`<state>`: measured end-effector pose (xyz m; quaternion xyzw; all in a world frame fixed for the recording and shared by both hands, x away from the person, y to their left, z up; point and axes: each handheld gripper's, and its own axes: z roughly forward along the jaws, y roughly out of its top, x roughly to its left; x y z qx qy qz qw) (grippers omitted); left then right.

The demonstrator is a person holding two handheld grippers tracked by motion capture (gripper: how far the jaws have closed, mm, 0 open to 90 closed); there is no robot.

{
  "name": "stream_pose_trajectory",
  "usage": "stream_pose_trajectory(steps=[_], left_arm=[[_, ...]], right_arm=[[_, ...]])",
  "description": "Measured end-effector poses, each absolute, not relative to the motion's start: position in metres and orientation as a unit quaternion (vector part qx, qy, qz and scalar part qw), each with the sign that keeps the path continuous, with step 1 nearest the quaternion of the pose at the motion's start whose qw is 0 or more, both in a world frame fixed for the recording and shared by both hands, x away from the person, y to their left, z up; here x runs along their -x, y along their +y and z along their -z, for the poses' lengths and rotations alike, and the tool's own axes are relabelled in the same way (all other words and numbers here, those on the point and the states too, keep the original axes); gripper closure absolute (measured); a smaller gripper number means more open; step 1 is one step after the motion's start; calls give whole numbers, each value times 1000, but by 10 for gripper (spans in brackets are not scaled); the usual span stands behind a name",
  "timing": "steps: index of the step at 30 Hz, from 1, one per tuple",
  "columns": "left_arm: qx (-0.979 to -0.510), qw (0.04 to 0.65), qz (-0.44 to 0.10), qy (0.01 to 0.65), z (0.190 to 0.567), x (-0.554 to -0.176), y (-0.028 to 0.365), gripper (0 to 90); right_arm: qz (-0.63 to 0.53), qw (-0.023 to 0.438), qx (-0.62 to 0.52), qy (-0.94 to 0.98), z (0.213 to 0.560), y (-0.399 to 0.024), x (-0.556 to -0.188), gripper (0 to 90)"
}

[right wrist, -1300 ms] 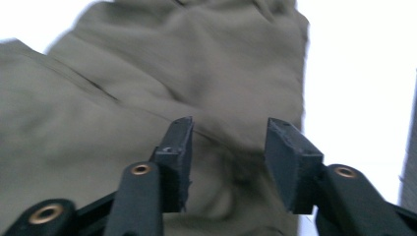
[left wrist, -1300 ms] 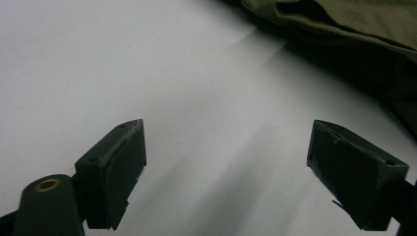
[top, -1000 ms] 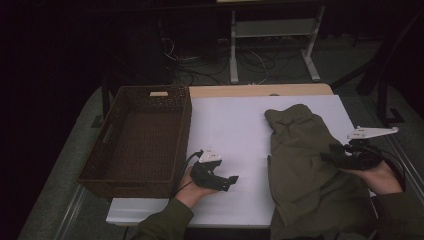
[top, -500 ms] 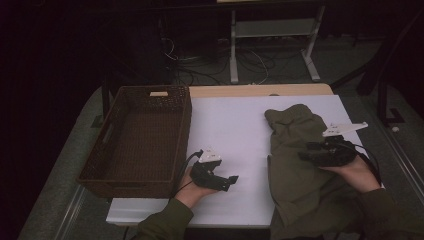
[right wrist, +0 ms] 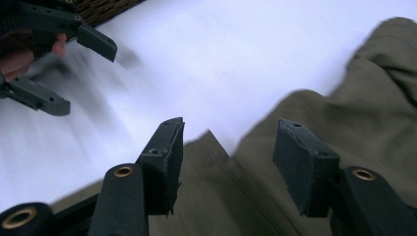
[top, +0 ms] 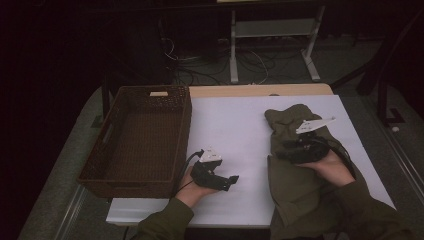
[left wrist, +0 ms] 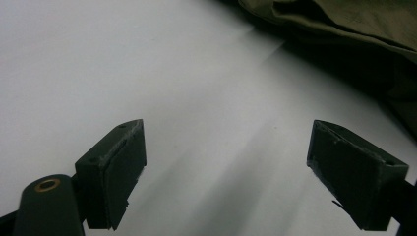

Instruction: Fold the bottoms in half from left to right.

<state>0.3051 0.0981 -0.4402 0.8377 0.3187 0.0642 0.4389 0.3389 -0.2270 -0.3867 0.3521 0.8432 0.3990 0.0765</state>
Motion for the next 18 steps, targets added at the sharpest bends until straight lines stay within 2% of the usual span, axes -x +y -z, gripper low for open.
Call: stream_pose_trajectory(steps=[8,18], left_arm=[[-837,440,-64,319,440,-305,98,142],[-836,441,-63,320,440,-305,98,142]], right_arm=[[-369,56,-338,864,399,-198,-352,432],[-319,49,-316,892,425,-190,-354,457]])
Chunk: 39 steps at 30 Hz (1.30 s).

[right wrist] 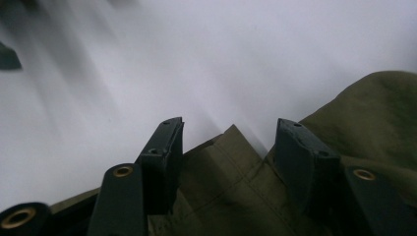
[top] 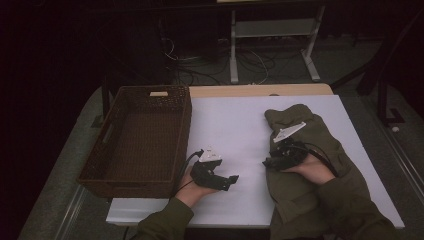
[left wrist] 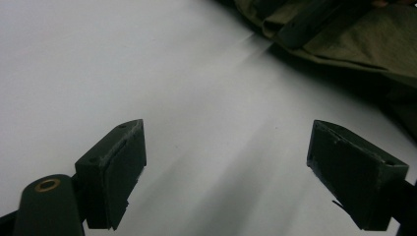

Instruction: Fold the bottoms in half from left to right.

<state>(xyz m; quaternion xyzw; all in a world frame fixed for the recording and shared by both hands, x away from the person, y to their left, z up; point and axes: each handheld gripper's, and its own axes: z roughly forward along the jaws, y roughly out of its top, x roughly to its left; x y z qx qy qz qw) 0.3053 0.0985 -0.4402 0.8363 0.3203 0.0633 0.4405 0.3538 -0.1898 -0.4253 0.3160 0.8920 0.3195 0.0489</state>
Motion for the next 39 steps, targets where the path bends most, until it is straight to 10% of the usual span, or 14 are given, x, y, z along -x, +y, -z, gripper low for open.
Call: stream_pose_trajectory(steps=[14,39], left_arm=[[-837,440,-63,319,440,-306,99,143],[-837,440,-64,319,440,-306,99,143]], right_arm=[[-294,59,-293,908,428,-190,-350,815],[-358,83,-297,881,397,-221,-334,835]])
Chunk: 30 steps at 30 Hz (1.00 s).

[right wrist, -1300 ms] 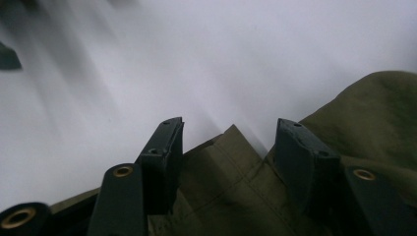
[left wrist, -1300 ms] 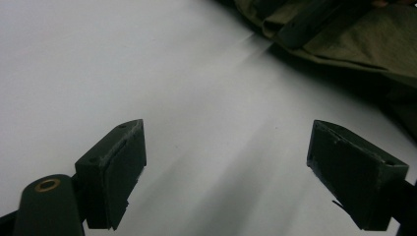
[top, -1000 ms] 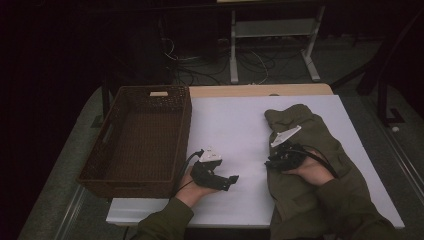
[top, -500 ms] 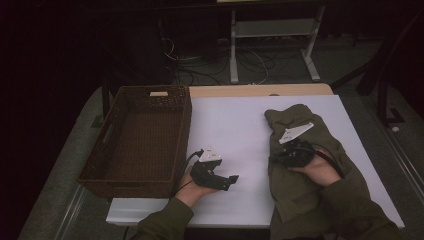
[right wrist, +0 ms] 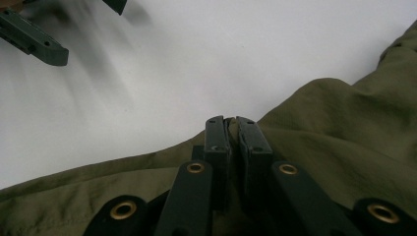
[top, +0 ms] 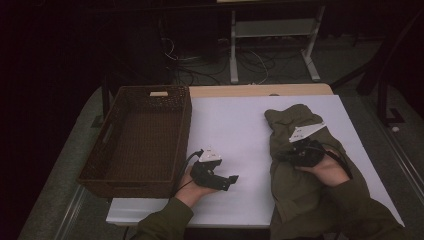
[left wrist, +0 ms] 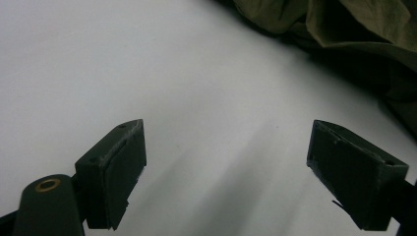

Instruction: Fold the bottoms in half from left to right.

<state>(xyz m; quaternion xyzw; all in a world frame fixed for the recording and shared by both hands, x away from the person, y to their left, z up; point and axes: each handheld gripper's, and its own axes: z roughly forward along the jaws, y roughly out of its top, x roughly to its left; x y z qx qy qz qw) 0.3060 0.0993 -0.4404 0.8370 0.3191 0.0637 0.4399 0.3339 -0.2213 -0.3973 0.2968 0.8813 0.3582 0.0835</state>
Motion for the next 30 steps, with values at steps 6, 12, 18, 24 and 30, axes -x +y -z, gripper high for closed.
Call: stream_pose_trajectory(steps=[6,12,18,24,30], left_arm=[[-839,438,-63,316,441,-306,98,143],[-839,437,-65,317,441,-306,98,143],[-840,437,-65,316,441,-306,98,142],[-841,434,-65,316,441,-306,97,143],[-840,436,-64,316,441,-306,97,142]], right_arm=[[-360,84,-304,878,397,-230,-329,834],[-362,87,-314,873,395,-245,-323,837],[-364,89,-329,867,395,-260,-317,838],[-368,91,-341,861,394,-272,-312,839],[-369,93,-347,857,393,-281,-306,839]])
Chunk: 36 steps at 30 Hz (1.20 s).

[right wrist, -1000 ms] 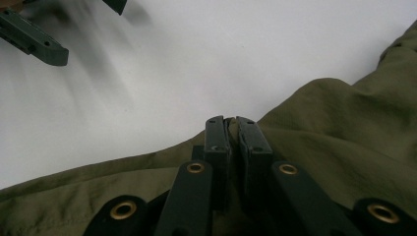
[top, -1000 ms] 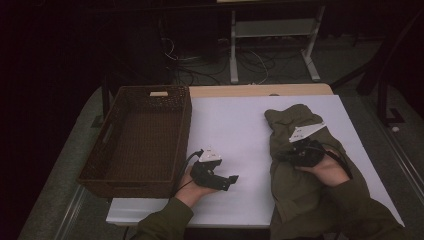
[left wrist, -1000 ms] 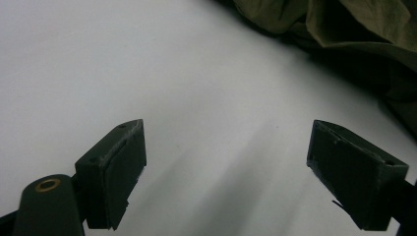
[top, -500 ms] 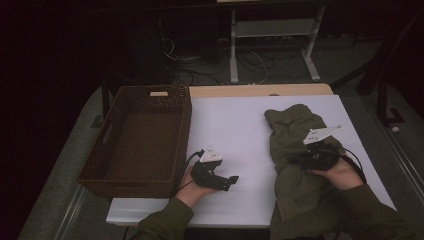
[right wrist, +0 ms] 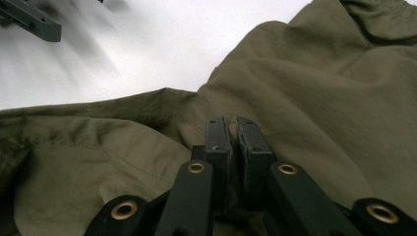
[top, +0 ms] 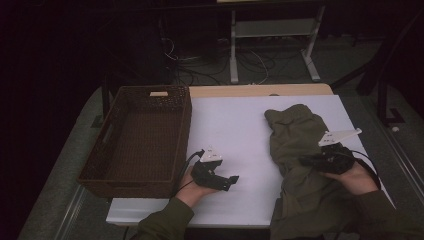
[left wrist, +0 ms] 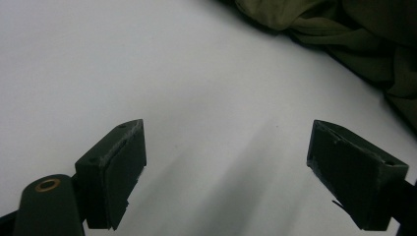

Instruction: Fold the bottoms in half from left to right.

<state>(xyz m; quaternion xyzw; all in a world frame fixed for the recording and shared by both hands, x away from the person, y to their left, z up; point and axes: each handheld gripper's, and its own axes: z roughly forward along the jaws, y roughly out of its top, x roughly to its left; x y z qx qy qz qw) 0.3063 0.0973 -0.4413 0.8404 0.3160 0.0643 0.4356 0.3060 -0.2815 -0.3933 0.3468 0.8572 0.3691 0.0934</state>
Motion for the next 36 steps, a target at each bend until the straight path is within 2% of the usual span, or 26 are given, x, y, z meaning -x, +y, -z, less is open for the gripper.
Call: stream_pose_trajectory(steps=[36], left_arm=[[-838,435,-69,321,441,-306,100,143]], right_arm=[[-322,85,-415,847,419,-352,-252,838]])
